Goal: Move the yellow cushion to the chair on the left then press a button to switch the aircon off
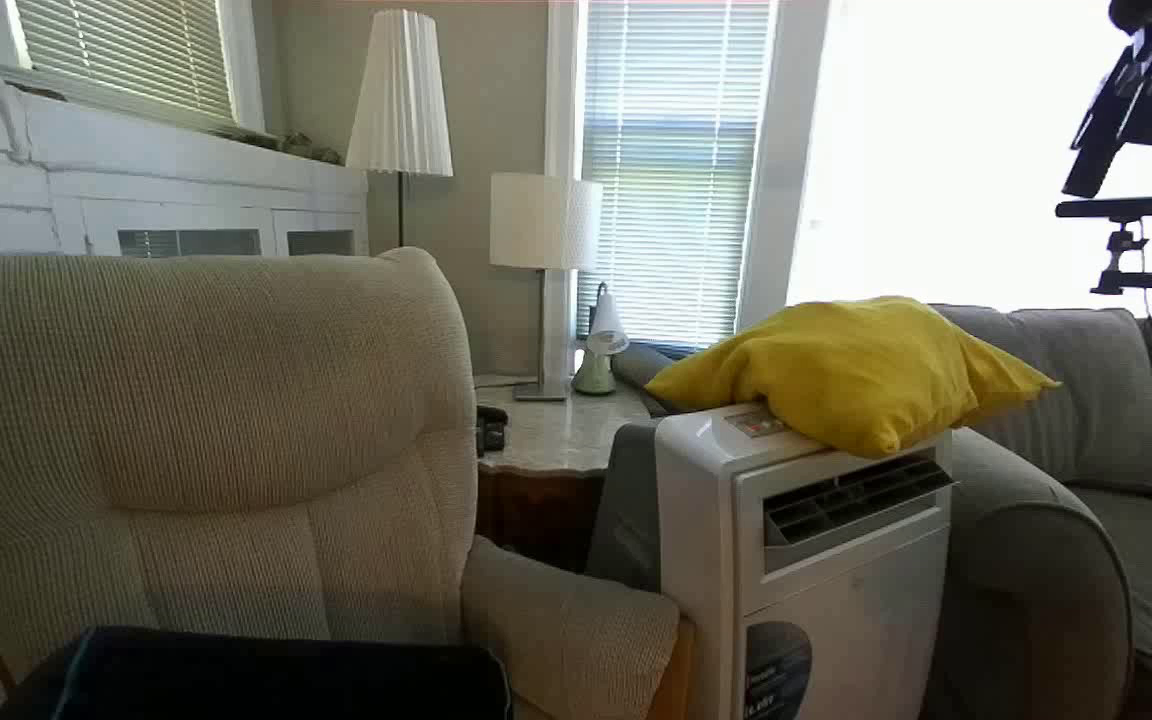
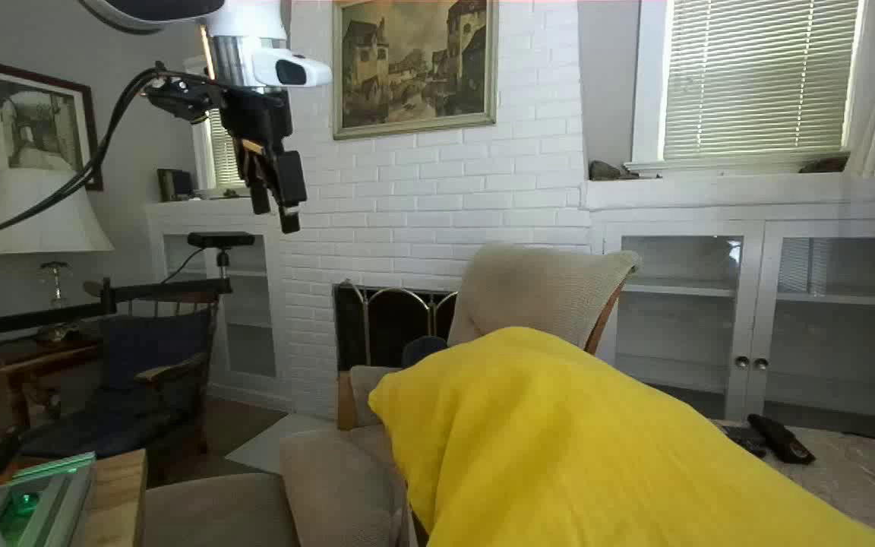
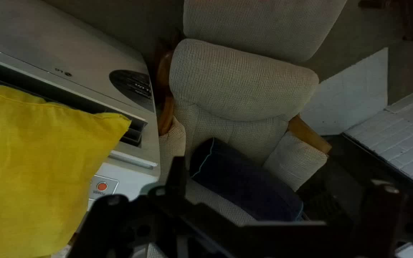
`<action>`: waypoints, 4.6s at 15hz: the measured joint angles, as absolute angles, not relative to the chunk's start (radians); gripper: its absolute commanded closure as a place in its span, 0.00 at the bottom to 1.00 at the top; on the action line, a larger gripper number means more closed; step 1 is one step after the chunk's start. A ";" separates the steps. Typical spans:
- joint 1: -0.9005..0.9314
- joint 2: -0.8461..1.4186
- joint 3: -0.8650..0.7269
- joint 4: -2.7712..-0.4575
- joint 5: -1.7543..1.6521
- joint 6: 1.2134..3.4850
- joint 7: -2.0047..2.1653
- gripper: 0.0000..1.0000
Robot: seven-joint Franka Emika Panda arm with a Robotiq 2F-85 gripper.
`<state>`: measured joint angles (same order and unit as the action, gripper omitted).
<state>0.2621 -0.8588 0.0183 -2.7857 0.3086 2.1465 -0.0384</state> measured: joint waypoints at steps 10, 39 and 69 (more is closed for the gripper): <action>0.256 -0.845 0.026 -2.790 0.309 2.154 -0.038 0.00; -0.287 -0.115 0.290 -2.544 -0.646 2.694 0.695 0.00; -0.294 0.073 0.276 -2.450 -0.943 2.740 0.930 1.00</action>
<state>-0.2944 0.0727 0.2756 -2.4497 -0.9430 2.7403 0.9304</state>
